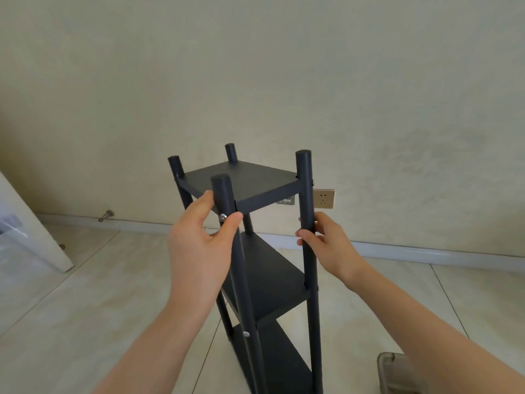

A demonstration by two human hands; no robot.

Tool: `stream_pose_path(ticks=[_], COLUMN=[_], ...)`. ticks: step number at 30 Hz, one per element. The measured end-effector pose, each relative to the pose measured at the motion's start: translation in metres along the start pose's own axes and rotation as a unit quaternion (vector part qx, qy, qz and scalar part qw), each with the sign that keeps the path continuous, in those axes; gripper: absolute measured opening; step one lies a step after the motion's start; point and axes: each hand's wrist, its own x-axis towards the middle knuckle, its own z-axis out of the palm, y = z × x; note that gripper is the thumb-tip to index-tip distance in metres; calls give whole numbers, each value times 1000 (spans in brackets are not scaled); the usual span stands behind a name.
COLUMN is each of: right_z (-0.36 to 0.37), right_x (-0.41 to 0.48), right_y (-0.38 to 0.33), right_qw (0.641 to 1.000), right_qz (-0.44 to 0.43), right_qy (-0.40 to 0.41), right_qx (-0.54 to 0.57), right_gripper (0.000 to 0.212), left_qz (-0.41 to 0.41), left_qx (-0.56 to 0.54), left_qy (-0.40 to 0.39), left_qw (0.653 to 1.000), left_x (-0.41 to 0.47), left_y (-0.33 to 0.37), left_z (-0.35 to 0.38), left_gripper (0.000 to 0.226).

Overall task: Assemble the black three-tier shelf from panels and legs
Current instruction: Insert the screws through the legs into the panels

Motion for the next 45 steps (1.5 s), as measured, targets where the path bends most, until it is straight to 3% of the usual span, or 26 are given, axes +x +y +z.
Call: stream_pose_path(ticks=[7,18,31,35,38,43,45], right_z=[9,-26,-59,-58,-59,-63,-65], right_x=[-7,-20,-77,-88,-94,-102,-103], right_y=[14,20,54,55,53,52,50], right_qw=[999,998,996,995,994,995,996], right_qz=[-20,-21,-29,-38,-50,-42,-46], right_qy=[40,65,9,-19,-25,-42,-43], right_qx=[-18,-1,-83,-92,-97,-85,-68], right_gripper=[23,19,18,23,24,21,22], left_qz=[42,38,80,38,-37,-153,-165], left_qx=[-4,-69,-123,-144,-157,-50,-24], left_qy=[-14,-78,-117,-118,-115,-241,-252], left_qw=[999,994,982,982,980,957,953], left_x=[0,12,-31,-44,-49,-76,-76], left_y=[-8,-10,-31,-34,-40,-69,-77], left_z=[-6,19,22,18,17,28,27], left_gripper=[37,40,57,54,44,17,16])
